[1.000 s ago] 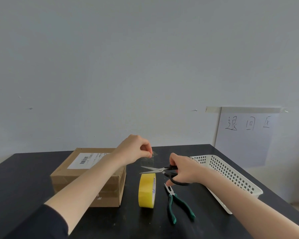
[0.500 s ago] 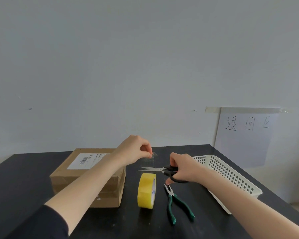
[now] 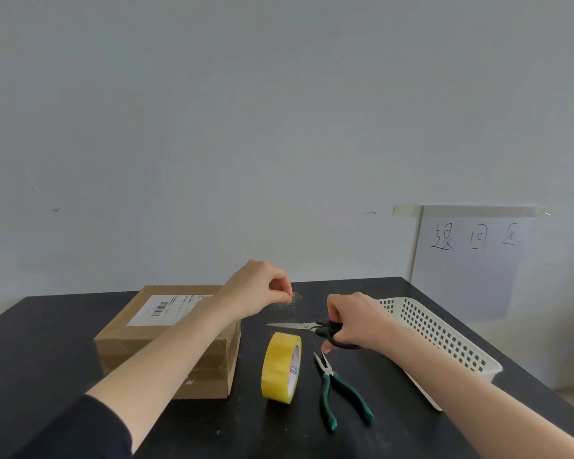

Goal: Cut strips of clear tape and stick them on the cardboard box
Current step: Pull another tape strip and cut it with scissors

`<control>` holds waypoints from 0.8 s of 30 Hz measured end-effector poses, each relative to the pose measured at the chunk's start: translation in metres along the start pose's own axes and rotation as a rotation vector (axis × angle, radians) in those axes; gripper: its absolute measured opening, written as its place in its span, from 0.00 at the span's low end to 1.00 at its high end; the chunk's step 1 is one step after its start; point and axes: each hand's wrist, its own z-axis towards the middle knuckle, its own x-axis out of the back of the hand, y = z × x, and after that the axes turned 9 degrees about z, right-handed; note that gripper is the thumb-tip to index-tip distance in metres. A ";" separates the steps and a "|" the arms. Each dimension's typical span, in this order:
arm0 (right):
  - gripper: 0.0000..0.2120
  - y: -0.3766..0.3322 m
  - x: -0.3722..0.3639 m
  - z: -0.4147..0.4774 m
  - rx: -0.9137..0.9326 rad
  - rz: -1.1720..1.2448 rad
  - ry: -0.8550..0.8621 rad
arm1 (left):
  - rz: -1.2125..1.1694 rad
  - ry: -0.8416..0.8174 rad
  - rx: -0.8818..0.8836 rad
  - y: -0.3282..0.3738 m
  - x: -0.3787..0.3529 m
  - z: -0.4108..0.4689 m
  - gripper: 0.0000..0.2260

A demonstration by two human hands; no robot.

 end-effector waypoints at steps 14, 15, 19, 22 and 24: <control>0.31 -0.004 -0.005 -0.013 0.014 0.020 -0.030 | -0.030 0.048 0.007 0.001 0.003 0.001 0.01; 0.31 -0.004 -0.005 -0.013 0.005 0.027 -0.033 | -0.033 0.053 0.008 0.001 0.003 0.001 0.01; 0.31 0.000 -0.005 -0.011 -0.035 0.077 -0.041 | -0.037 0.055 0.014 -0.002 0.003 0.000 0.02; 0.31 0.005 -0.006 -0.010 -0.059 0.102 -0.033 | -0.035 0.015 0.018 -0.004 0.003 -0.002 0.00; 0.30 0.006 -0.007 -0.009 -0.060 0.095 -0.029 | -0.029 -0.024 0.024 -0.007 0.003 -0.003 0.01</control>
